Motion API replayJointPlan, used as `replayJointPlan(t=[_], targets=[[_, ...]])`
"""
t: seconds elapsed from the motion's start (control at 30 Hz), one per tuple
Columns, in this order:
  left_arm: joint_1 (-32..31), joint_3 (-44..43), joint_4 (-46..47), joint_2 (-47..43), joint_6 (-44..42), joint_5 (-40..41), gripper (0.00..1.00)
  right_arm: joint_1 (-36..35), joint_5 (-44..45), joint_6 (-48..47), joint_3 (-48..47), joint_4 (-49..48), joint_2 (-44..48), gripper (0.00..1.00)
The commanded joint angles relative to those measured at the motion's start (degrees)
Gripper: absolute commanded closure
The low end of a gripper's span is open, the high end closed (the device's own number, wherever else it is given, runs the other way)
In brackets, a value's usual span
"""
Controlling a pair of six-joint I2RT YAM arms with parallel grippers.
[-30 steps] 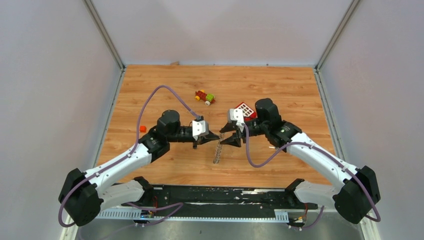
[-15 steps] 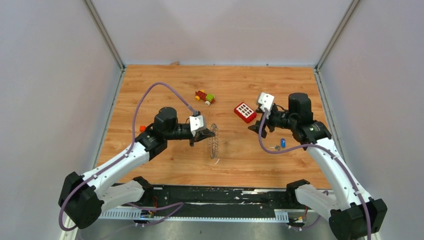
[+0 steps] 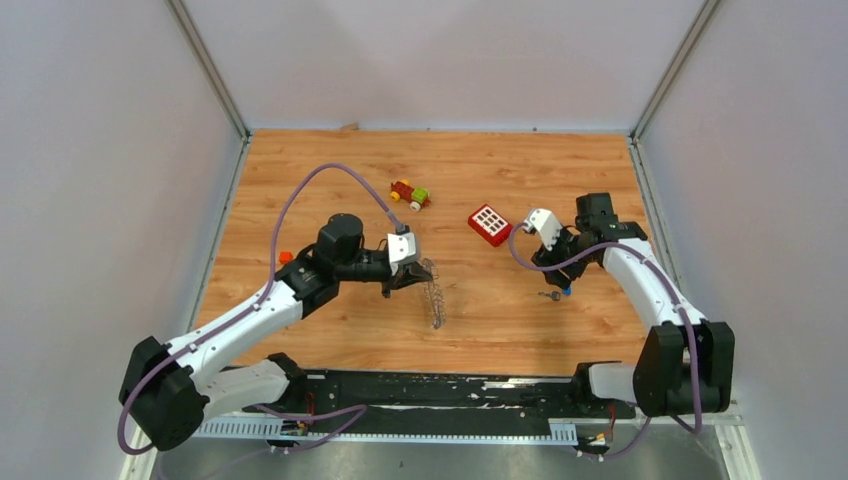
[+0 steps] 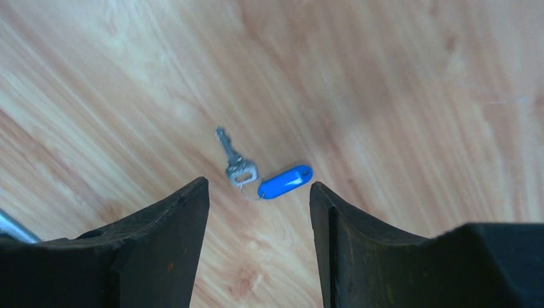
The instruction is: Put the keys on the keyring
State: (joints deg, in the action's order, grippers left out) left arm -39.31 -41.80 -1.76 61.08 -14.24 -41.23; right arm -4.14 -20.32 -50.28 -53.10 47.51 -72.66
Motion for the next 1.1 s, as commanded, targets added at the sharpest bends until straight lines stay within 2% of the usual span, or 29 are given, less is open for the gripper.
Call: replayJointPlan(t=[0.0,0.23,0.57,0.93,1.07], targets=[[-1.3,-3.5,-0.5,0.4,-0.6,0.2,1.0,0.2,5.5,-10.9,2.1,5.0,-2.7,0.42],[-1.6,-3.9,-1.3,1.0,-1.3,0.2,1.0,0.2,8.9,-21.9,6.3,4.0,-3.0,0.38],[-1.6,-4.0,-2.0,1.6,-1.8,-0.1,1.0,0.0,10.7,-25.6,9.7,-2.1,-3.8,0.4],[-1.6,-4.1,-2.2,1.7,-2.0,-0.1,1.0,-0.3,10.7,-27.6,13.0,-7.9,-6.4,0.54],[-1.6,-4.2,-2.3,1.9,-2.1,-0.2,1.0,-0.4,10.8,-27.7,13.5,-9.2,-6.8,0.66]])
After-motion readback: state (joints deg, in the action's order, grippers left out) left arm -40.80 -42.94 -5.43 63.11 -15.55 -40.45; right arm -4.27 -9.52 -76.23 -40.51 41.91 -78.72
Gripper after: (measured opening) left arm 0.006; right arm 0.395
